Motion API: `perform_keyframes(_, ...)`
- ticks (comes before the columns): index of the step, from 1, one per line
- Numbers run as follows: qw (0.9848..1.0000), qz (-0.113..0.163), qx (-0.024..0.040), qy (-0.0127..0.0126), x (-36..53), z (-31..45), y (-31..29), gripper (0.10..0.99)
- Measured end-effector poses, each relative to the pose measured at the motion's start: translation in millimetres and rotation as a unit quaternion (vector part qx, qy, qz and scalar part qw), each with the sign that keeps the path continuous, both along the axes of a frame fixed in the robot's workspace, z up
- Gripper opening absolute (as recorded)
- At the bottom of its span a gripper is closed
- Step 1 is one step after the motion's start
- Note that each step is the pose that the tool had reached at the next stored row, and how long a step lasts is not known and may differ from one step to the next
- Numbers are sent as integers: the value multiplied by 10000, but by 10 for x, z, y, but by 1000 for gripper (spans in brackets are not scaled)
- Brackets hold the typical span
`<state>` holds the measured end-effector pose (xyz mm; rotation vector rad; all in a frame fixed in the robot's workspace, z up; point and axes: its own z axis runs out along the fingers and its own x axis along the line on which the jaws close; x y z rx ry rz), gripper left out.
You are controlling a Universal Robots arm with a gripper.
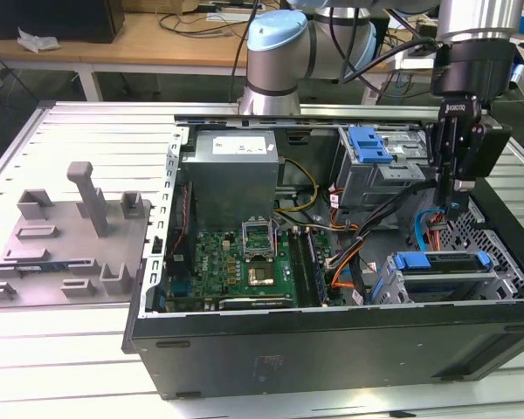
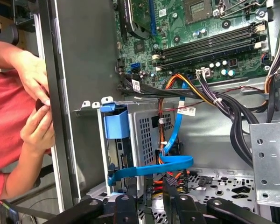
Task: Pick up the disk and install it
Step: 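Insert the first disk wire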
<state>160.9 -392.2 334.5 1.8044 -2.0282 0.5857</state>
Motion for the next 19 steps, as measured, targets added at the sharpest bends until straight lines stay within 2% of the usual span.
perform_keyframes(5, 10000, 1, -4, 0, -1, -1, 1, 337)
perform_keyframes(7, 10000, 2, -4, 0, 0, -1, 1, 204)
perform_keyframes(9, 10000, 2, -4, 0, 0, -1, 1, 204)
perform_keyframes(10, 10000, 1, -4, 0, -1, -1, 1, 169)
perform_keyframes(14, 10000, 2, -4, 0, 1, -1, -2, 169)
perform_keyframes(16, 10000, 2, 2, 0, 9, 2, -33, 169)
perform_keyframes(19, 10000, 1, 48, 0, 15, 11, -90, 169)
